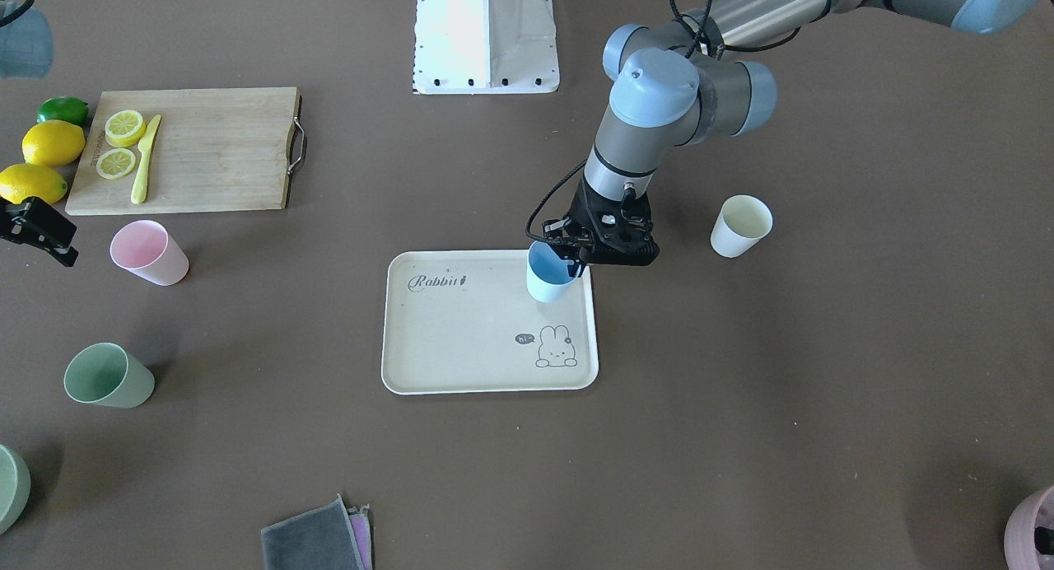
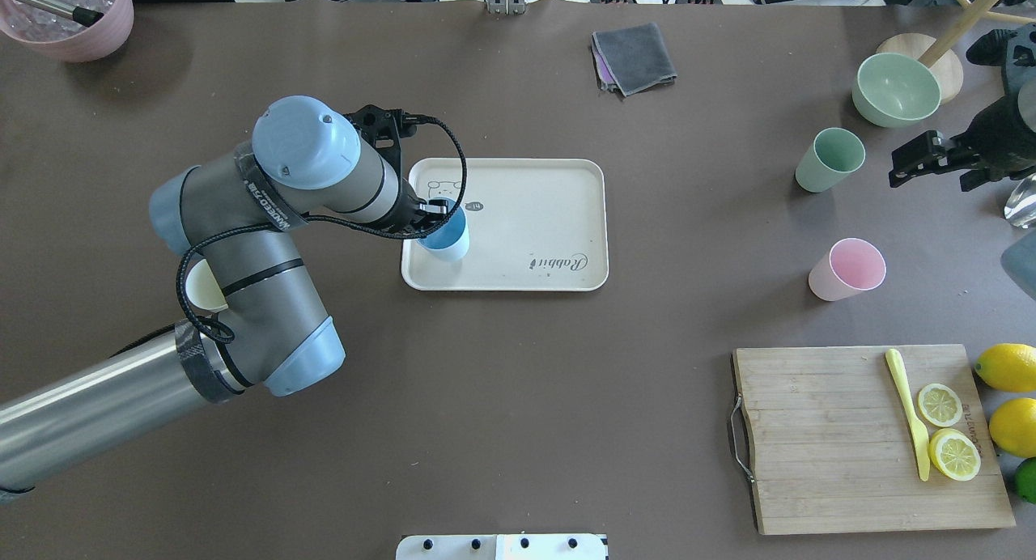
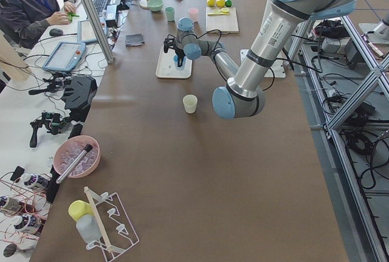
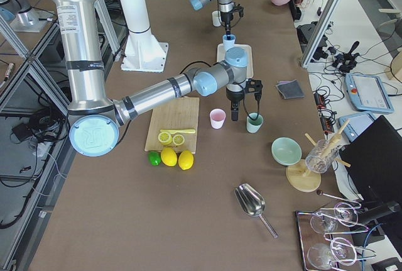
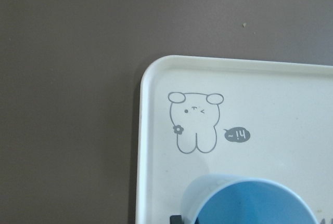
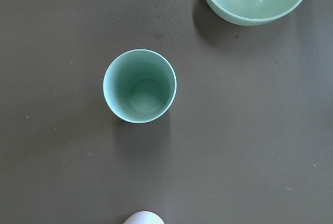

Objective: Place all cups on tray

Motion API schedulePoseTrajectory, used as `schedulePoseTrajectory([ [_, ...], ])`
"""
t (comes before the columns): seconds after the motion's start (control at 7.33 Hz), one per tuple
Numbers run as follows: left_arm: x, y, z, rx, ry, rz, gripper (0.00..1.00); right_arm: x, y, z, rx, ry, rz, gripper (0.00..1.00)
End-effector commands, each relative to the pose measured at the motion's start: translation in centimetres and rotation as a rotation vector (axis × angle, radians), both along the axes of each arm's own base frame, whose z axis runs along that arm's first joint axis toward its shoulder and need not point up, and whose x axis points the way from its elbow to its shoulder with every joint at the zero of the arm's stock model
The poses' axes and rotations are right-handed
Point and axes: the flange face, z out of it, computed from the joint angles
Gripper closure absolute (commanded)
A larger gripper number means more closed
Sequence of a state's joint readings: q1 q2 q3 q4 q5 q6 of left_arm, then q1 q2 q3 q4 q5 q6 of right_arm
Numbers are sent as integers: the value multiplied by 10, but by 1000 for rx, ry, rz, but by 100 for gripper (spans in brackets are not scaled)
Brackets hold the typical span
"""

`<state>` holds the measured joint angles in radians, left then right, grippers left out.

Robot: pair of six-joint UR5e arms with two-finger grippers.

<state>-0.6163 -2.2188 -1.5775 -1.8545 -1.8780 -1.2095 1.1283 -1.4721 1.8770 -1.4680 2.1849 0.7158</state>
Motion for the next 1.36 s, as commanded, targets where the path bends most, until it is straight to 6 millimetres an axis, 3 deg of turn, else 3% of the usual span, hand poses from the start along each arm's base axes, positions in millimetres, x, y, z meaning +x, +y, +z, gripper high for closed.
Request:
schedulePoseTrajectory([
  [0.0, 6, 4, 0, 20, -14, -13, 2, -5, 10, 1, -6, -3, -13, 3],
  [0.14, 2, 1, -6, 59, -22, -48, 1, -14, 20, -5, -24, -13, -3, 3],
  [0.27, -17, 1, -22, 81, -14, -49, 1, -34, 29, -12, -15, -34, 14, 2],
  [0.41, -59, -20, -41, 109, -57, -19, 1, -44, 47, 8, 14, -26, -9, 1],
  [0.55, -108, -44, -47, 109, -52, 1, 1, -44, 66, 29, 41, -25, -22, 2],
  [0.68, -132, -60, -36, 133, -68, 19, 1, -43, 78, 44, 39, -17, -19, 3],
  [0.82, -143, -65, -27, 149, -83, 25, 1, -54, 84, 51, 45, 10, -29, 5],
  [0.95, -145, -66, -29, 153, -81, 22, 1, -69, 87, 55, 45, 31, -31, 22],
  [1.23, -148, -65, -15, 146, -91, 23, 1, -86, 82, 61, 25, 48, -10, 37],
])
